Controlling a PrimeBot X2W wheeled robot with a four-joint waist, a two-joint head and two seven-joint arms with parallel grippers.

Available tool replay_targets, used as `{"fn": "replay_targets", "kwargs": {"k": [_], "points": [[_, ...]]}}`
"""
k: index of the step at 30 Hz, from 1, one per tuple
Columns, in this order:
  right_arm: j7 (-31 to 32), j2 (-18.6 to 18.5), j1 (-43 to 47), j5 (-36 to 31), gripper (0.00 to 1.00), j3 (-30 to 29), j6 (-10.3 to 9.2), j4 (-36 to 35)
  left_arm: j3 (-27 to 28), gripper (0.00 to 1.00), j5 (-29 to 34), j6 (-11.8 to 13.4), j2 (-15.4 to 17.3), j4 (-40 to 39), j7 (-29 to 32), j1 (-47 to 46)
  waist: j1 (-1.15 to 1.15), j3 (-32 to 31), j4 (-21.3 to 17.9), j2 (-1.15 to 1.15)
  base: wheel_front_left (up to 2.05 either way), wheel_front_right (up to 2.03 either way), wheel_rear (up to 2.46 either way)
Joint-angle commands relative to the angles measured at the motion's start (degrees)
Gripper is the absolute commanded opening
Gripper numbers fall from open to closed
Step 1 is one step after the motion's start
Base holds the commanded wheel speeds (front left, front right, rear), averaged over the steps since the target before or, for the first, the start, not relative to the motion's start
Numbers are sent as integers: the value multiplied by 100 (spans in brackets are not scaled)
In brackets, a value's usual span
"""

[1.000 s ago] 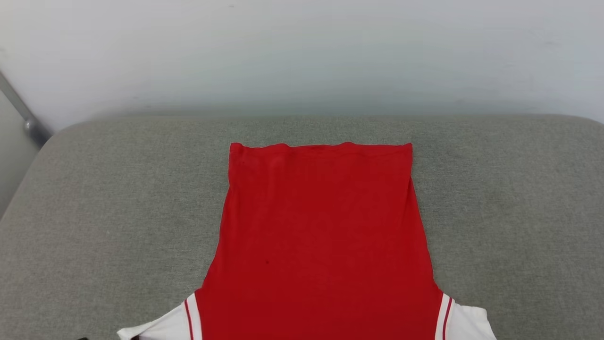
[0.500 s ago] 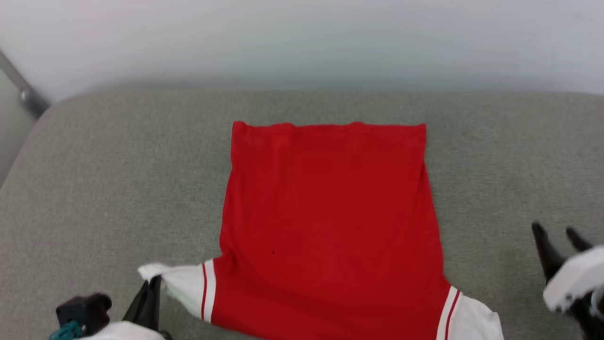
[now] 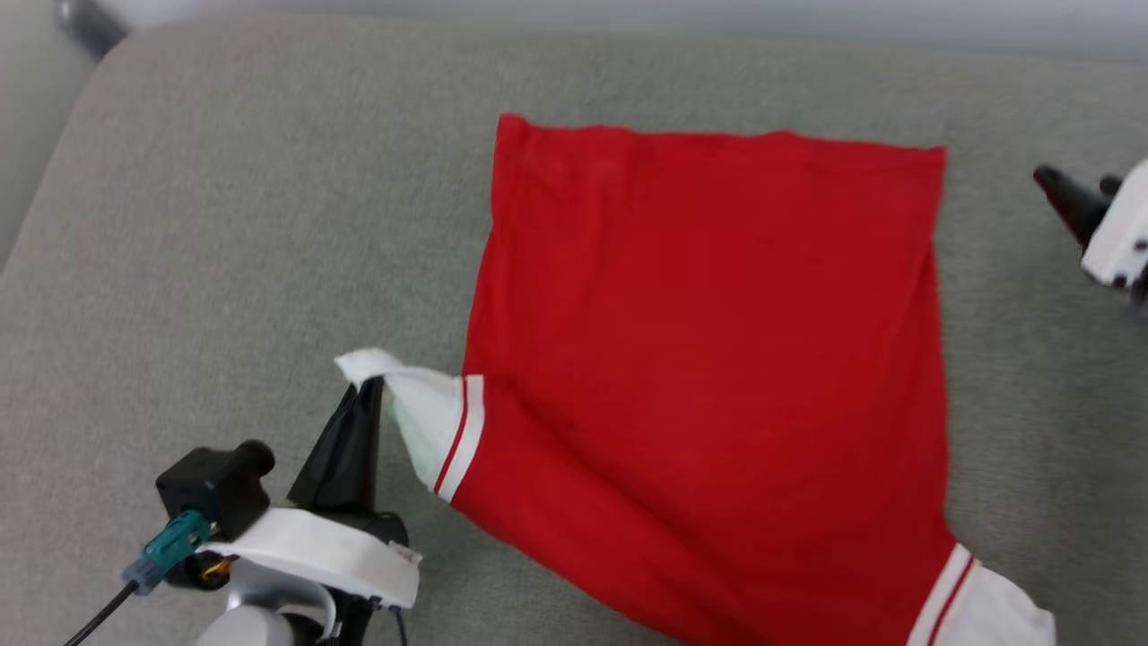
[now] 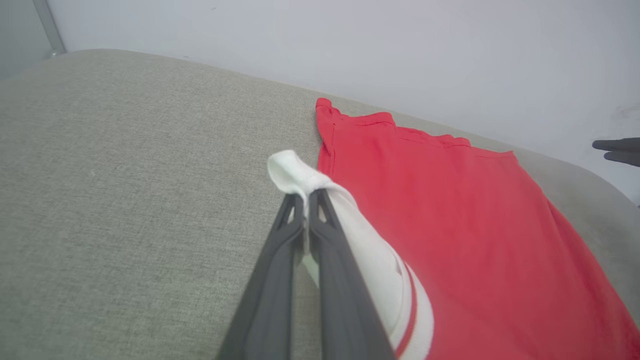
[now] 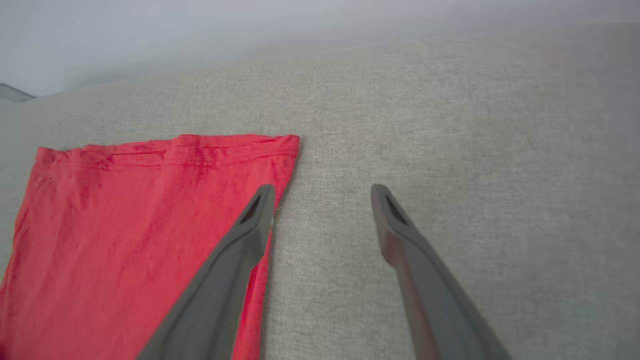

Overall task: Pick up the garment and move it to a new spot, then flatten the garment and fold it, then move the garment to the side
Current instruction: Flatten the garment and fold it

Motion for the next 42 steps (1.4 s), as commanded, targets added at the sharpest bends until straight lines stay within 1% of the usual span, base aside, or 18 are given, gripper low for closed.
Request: {"fn": "replay_targets", "kwargs": {"k": [1,5,9,10,13,18,19,20,23,25,29,33,34,38,42], "points": [[270,-33,-291,-71,100,18,-2,134,-39,0,51,-70,-68,-22,-63,-195,-1,474,324,0,0,0,0],[871,-38,-896,-292,100,15,-2,369,-176,0,123,-256,-208,56,-139,-516,-1,829,540,0,0,0,0],[1168,69,-1216,-460,100,13,-2,502,-245,0,155,-406,-321,212,-216,-741,-1,1081,668,0,0,0,0],[1220,34,-1274,-513,100,33,-2,538,-260,0,159,-446,-345,247,-232,-788,-1,1134,704,0,0,0,0],[1380,61,-1334,-611,100,-8,-2,755,-299,0,159,-536,-409,355,-266,-881,-1,1215,774,0,0,0,0],[1796,231,-1129,-658,100,-105,-2,1189,-327,0,153,-593,-450,487,-302,-953,-1,1244,825,0,0,0,0],[1860,256,-1106,-678,40,-107,-2,1229,-328,0,148,-608,-456,508,-310,-960,-1,1239,827,0,0,0,0],[1911,275,-1086,-692,0,-103,-2,1251,-330,0,140,-620,-457,532,-306,-960,-1,1228,827,0,0,0,0],[1913,293,-1071,-715,0,-85,-2,1226,-329,0,125,-630,-460,578,-319,-951,-1,1194,825,0,0,0,0],[1824,227,-1104,-707,0,-38,-2,1126,-325,0,120,-620,-458,626,-328,-927,-1,1128,817,0,0,0,0],[1649,-50,-1179,-698,0,145,-2,904,-315,0,69,-597,-427,745,-315,-806,-1,887,762,0,0,0,0],[1480,-304,-1096,-566,0,375,-2,602,-271,0,-10,-527,-366,896,-264,-613,-1,466,638,0,0,0,0],[1476,-352,-1028,-504,0,428,-2,512,-254,0,-37,-507,-336,932,-252,-549,-1,349,596,0,0,0,0],[1550,-732,-545,-258,0,682,-3,-43,-165,0,-123,-390,-205,1048,-175,-294,-1,-97,398,0,0,0,0],[1814,-1076,331,22,0,645,-3,-756,-85,0,-204,-233,-105,1110,-110,-30,-1,-479,147,0,0,0,0]]}}
